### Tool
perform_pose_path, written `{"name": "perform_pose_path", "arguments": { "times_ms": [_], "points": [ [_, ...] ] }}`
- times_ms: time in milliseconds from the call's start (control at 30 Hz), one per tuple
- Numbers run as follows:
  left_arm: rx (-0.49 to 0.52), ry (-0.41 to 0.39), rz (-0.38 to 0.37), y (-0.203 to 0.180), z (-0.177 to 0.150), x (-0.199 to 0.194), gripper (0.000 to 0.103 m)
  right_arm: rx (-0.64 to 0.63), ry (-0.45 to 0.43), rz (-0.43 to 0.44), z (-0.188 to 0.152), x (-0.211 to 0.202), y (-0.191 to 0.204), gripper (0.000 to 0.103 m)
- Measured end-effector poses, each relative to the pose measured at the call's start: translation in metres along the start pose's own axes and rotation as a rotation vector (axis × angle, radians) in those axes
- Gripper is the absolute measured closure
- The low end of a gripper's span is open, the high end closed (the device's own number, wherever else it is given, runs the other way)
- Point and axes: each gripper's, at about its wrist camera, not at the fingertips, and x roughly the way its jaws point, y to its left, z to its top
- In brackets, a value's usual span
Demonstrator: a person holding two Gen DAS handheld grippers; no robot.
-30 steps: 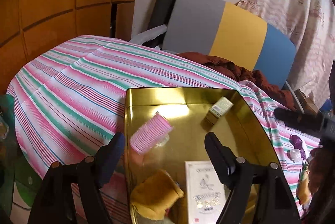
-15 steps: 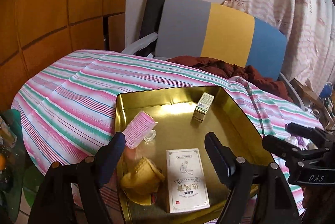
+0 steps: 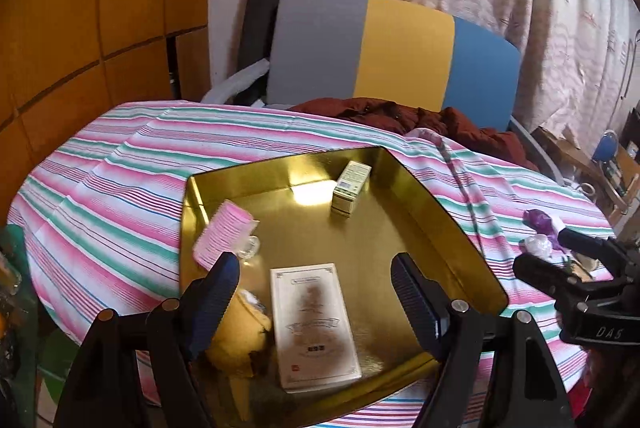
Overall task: Organize objects
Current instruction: 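Move both open tools back toward the remaining items on the cloth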
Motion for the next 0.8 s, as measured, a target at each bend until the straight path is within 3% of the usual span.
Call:
{"name": "perform_pose_path", "arguments": {
  "times_ms": [333,600,800],
  "points": [
    [0.014,-0.002,-0.103,-0.021,0.004,-0.002,0.025,0.106,0.052,-0.091,-0.028,-0.010,-0.057,0.000],
    [0.152,0.029,-0.265,-0.080,0.004,-0.001,0.025,0.220,0.039,-0.219,-0.040,-0.043,-0.127,0.000],
    [0.289,0.083,-0.398,-0.140,-0.007,0.003,0.025,0.329,0.026,-0.394,-0.054,-0.082,-0.198,0.000]
  ]
}}
